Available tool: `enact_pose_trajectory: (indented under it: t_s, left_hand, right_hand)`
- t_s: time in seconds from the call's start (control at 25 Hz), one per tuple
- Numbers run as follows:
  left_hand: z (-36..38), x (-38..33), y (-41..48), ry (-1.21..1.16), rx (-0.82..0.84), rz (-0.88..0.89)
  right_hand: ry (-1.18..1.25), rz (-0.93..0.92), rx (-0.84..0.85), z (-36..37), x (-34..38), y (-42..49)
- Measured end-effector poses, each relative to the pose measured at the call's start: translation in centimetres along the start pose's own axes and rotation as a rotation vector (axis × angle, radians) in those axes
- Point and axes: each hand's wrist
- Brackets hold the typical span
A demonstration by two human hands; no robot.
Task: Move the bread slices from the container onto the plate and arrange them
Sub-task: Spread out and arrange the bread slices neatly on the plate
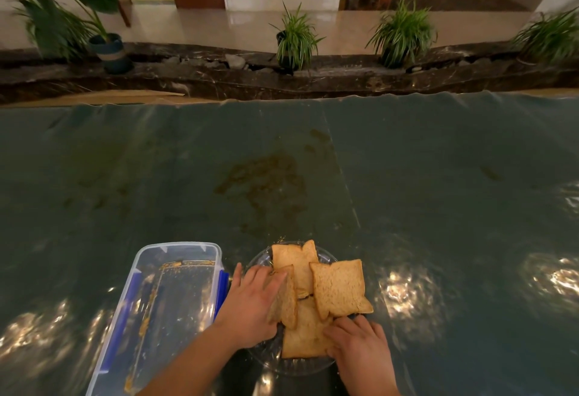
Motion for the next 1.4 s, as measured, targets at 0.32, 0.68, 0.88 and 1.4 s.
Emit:
enact_pose_trajectory:
  t_s: [0.32,0.68,0.88,1.4]
  left_hand:
    - [1.8,-3.3,-4.0,-0.222,-0.281,-0.081]
    - [3.7,-4.9,-5.6,-0.328,-0.131,-0.052]
    - [4.5,-5.2,-6.3,-0.363,-0.141,-0.004]
    - [3.5,-2.5,-5.9,-0.184,-0.274,-0.239]
  right_hand:
    - [0.127,-0.015,-0.023,0.0,-0.9,0.1]
    - [0.078,0.197,-0.012,1.2,1.2,0.7]
    - [0.124,0.151,-0.084,1.7,1.1,0.0]
    - [0.253,0.407,-0.222,-0.4,-2.9,2.6]
Point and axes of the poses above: each hand's wrist, its own y-axis towards the middle knuckle, its own z-axis out of the palm, x = y × z, and after that the axes turned 2 degrees about z, right-handed
